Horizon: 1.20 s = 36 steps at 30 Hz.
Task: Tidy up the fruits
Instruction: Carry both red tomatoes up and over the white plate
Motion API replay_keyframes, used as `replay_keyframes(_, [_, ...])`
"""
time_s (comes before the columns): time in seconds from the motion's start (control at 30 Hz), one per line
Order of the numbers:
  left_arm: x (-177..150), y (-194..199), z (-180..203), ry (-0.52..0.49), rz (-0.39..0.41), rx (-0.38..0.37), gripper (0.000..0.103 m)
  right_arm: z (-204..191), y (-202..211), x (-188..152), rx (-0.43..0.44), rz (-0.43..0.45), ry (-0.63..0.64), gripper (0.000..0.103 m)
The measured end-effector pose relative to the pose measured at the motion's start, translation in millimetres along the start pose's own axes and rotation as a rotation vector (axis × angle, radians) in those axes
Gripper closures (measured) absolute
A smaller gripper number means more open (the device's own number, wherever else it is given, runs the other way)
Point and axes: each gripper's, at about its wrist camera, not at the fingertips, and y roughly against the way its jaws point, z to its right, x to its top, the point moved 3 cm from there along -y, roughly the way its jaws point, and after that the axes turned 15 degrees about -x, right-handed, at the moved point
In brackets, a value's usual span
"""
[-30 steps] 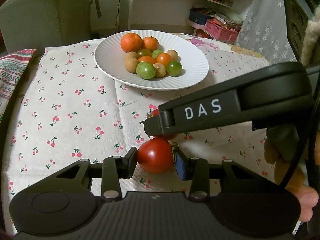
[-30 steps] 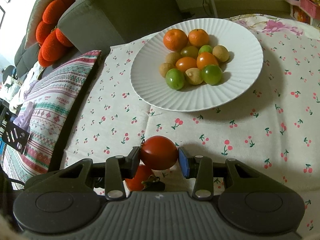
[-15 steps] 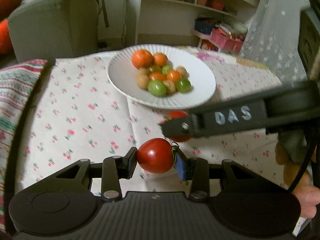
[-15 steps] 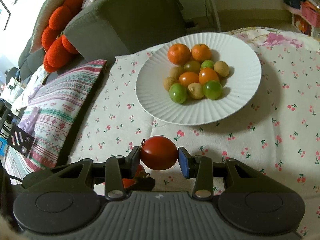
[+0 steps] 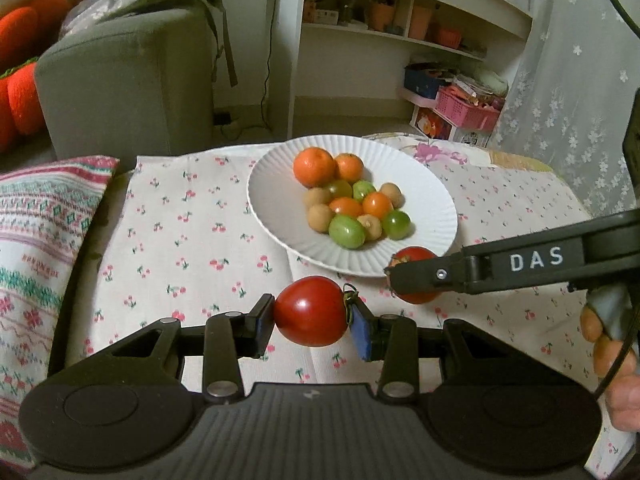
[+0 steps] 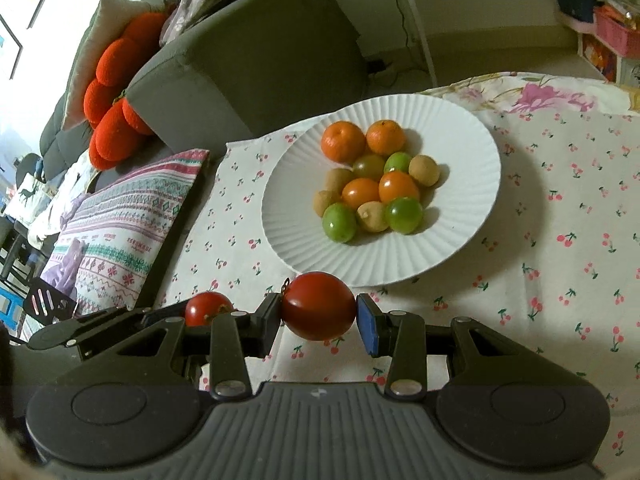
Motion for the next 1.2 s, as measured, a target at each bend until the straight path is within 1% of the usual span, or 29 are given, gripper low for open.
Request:
replay_keyframes(0.2, [19,-8,-9,-0.006,0.024,0.012,0.063,18,5,14,-0.015,0.037,-0.033,0.066])
replay_keyframes(0.37, [32,-20,-14,-0.018,0.031,0.005,0.063,48,6,30,-0.066,0.078,-0.104,0.066])
replay_keyframes(0.47, [36,-27,-18,-0.009,0.034,-0.008,0.063,61,2,35,-0.107,0.095,-0.123,0.065])
replay_keyframes(0.53, [38,-32,-22,-0.004,0.03,-0.002,0.063,66,-3,38,-0.13,0.098,-0.126,0.065])
replay_keyframes(0.63, [42,-42,-25,-0.03,0.018,0.035,0.063,70,-8,39,-0.151,0.101,-0.122,0.065])
replay_keyframes(0.83, [54,-54,-33,-0.039,0.034,0.03,0.063,68,-13,46,-0.169,0.137,-0.096,0.066])
replay_keyframes(1.0, [65,-63,-50,0.026,0.049,-0.021,0.063,70,-25,55,-0.185,0.167,-0.077,0.066])
replay_keyframes(1.1, [69,-69,-51,0.016,0.054,-0.032,0.063,70,-31,60,-0.205,0.188,-0.066,0.065])
replay_keyframes(1.2, [69,-75,-49,-0.001,0.047,-0.048,0.063,66,-36,66,-0.208,0.211,-0.05,0.065])
